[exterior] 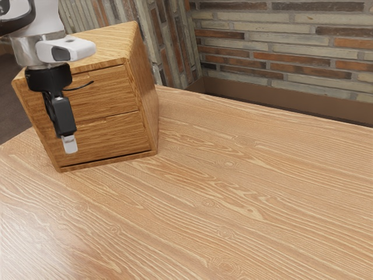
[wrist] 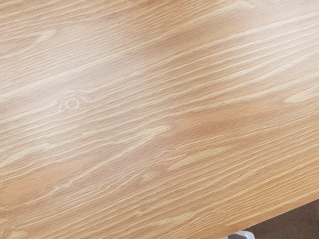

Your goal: Pull the drawer handle with one arm to open the drawer

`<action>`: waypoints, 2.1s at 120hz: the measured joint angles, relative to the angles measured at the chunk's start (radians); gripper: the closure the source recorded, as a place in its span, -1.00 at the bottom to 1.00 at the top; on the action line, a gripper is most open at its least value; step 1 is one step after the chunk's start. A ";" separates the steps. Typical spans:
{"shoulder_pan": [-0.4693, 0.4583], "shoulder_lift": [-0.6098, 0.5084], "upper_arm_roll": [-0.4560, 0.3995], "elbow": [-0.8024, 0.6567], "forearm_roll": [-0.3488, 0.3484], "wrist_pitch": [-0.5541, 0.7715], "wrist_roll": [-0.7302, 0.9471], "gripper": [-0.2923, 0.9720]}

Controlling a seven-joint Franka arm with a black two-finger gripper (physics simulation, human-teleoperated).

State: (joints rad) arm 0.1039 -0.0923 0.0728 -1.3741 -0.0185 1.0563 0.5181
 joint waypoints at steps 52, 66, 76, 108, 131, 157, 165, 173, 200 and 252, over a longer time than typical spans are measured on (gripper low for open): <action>0.202 0.331 -0.107 0.335 0.200 0.290 0.353 -0.53; 0.224 0.433 -0.106 0.437 0.199 0.376 0.479 -0.51; 0.246 0.458 -0.100 0.454 0.198 0.430 0.554 -0.30; 0.330 0.491 -0.101 0.455 0.193 0.534 0.756 0.04; 0.331 0.489 -0.097 0.418 0.236 0.631 0.862 0.12; 0.335 0.490 -0.097 0.401 0.256 0.694 0.945 0.22; 0.337 0.474 -0.097 0.365 0.257 0.705 0.966 0.17; 0.344 0.458 -0.101 0.333 0.255 0.714 0.986 0.05; 0.355 0.418 -0.104 0.258 0.255 0.723 1.035 -0.23; 0.376 0.327 -0.092 0.144 0.188 0.734 1.045 0.62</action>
State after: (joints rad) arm 0.4797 0.2345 -0.0192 -1.2303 0.1698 1.7900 1.5634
